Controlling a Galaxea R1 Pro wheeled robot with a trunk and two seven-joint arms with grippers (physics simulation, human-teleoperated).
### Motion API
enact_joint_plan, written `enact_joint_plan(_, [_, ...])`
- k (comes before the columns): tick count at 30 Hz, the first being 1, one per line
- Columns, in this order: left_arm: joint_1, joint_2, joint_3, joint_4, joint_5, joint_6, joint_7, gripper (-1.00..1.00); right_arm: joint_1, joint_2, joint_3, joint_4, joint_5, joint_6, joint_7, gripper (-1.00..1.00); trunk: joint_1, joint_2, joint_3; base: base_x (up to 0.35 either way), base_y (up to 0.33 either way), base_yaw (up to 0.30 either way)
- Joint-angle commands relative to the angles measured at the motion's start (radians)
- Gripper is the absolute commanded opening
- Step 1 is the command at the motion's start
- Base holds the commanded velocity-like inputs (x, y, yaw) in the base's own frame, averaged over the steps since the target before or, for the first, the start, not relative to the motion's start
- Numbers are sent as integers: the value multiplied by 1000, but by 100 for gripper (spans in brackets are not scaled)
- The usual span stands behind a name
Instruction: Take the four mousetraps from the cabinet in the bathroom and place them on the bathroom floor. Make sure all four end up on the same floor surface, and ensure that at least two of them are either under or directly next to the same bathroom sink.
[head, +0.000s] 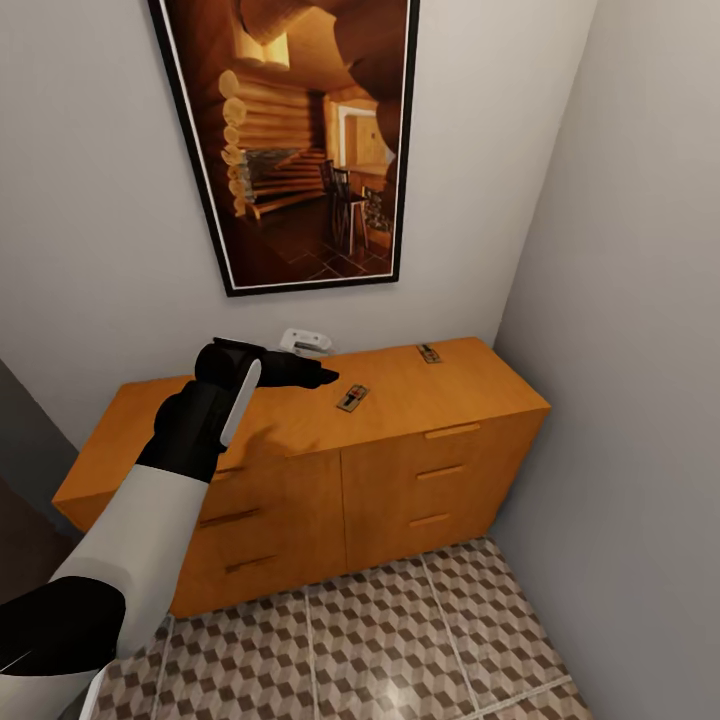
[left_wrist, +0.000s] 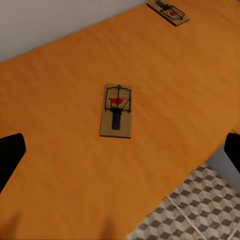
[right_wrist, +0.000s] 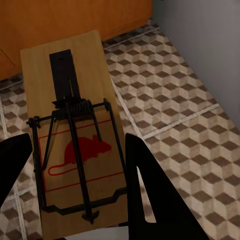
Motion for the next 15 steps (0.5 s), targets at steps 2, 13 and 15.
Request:
enact_joint_plan(2, [-1,0,0,0,-1,5,-2,100,0,0,7,0,-11,-2,5,-100,0,-1,-1,47,0,0])
enact_joint_plan(13, [0,0,0,0,-1,4,-2,100,0,0,7,-1,-13,-2,6,-100,0,-1,-1,9,0,0])
enact_joint_plan(15, [-1,0,0,0,-1,4,-2,100,0,0,7,-1,-13,-2,6,-100,0,-1,-1,0,0,0])
